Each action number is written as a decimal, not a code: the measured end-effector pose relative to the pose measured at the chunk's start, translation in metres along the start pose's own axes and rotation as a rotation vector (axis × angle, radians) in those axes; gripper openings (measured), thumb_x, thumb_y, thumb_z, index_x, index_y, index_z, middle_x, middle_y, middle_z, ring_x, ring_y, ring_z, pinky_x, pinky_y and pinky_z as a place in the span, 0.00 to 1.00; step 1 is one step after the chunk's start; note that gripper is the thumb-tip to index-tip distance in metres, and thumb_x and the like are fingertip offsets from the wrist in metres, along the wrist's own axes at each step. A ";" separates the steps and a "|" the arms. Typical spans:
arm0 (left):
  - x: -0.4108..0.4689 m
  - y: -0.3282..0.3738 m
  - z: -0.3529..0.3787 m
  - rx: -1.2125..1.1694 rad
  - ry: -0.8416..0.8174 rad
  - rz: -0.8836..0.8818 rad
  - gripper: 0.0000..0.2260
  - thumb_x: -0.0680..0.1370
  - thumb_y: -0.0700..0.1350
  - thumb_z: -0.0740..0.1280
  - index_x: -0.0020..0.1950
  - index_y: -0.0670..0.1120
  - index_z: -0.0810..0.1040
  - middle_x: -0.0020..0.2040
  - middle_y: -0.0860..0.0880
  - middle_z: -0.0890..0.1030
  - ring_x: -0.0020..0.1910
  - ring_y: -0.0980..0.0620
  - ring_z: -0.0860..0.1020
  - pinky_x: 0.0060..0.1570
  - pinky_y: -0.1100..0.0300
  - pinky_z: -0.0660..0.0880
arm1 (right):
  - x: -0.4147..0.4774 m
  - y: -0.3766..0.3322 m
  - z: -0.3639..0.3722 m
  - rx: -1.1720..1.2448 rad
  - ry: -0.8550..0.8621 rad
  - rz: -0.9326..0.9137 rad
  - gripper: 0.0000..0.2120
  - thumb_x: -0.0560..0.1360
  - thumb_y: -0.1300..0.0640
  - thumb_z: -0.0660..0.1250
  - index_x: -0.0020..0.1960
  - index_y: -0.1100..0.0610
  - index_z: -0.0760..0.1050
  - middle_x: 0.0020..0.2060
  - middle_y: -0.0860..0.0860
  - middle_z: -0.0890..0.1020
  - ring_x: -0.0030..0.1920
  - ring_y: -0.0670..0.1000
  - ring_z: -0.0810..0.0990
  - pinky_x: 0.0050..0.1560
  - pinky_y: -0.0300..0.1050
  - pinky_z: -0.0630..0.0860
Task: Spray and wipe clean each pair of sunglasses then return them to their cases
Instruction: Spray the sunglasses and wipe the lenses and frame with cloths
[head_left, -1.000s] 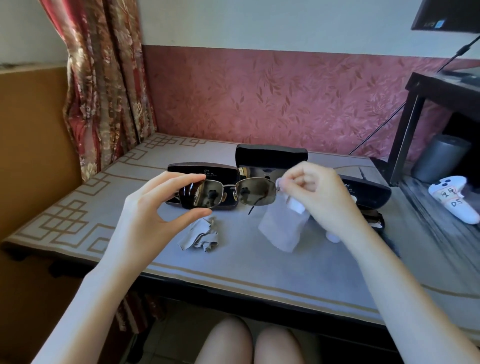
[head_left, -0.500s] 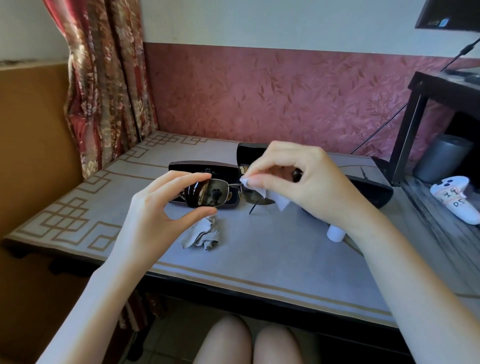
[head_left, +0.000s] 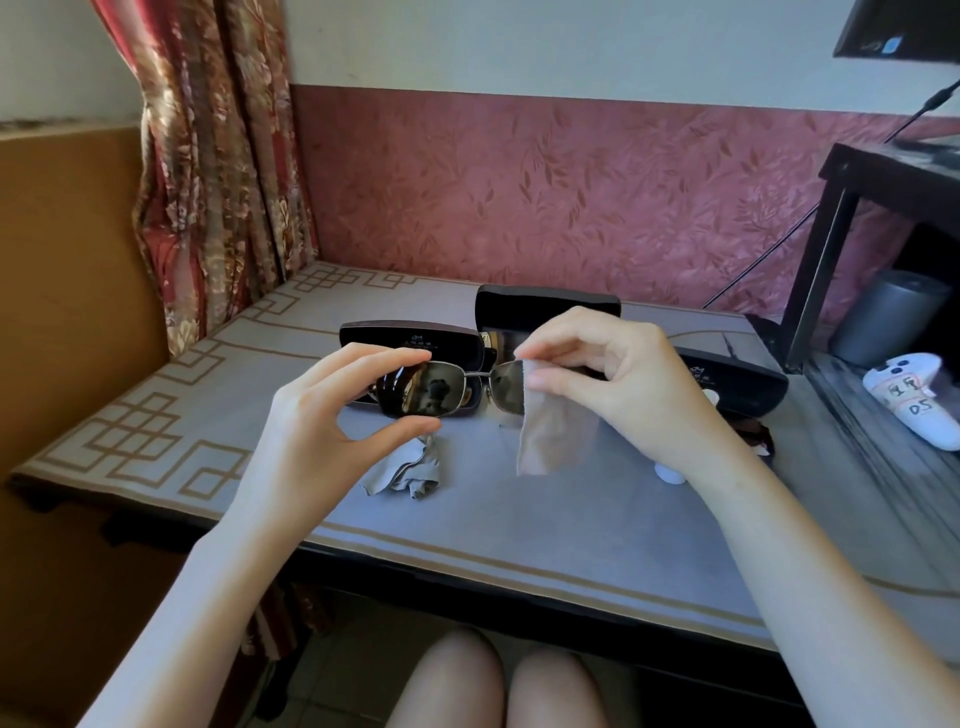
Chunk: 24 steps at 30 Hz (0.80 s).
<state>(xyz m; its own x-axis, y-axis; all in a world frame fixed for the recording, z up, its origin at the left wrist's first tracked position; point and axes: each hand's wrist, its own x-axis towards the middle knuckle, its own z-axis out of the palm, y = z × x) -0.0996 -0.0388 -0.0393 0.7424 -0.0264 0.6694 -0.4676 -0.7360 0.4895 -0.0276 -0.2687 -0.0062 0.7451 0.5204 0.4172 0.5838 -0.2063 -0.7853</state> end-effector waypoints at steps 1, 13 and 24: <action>0.000 0.000 0.000 0.000 -0.002 0.003 0.21 0.69 0.50 0.73 0.61 0.47 0.80 0.54 0.57 0.79 0.54 0.68 0.74 0.58 0.73 0.69 | 0.000 0.001 0.000 0.047 0.011 0.010 0.10 0.72 0.69 0.72 0.48 0.55 0.81 0.45 0.47 0.83 0.49 0.47 0.83 0.57 0.39 0.77; 0.002 0.001 0.003 0.017 -0.026 0.044 0.21 0.69 0.47 0.75 0.61 0.46 0.80 0.54 0.53 0.79 0.55 0.65 0.75 0.57 0.72 0.69 | 0.015 -0.017 0.015 -0.031 -0.128 0.034 0.16 0.71 0.65 0.74 0.57 0.53 0.78 0.52 0.50 0.82 0.54 0.43 0.81 0.63 0.40 0.75; 0.002 0.003 0.003 -0.003 -0.022 0.053 0.21 0.69 0.48 0.75 0.61 0.47 0.79 0.53 0.54 0.79 0.55 0.64 0.75 0.58 0.70 0.71 | 0.012 -0.016 -0.010 -0.302 -0.386 0.216 0.09 0.67 0.54 0.78 0.41 0.51 0.79 0.36 0.45 0.82 0.37 0.43 0.80 0.41 0.38 0.74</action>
<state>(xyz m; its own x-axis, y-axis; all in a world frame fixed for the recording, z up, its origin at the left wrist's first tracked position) -0.0981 -0.0431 -0.0377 0.7265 -0.0802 0.6825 -0.5081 -0.7313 0.4549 -0.0244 -0.2677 0.0161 0.7187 0.6950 0.0177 0.5397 -0.5417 -0.6444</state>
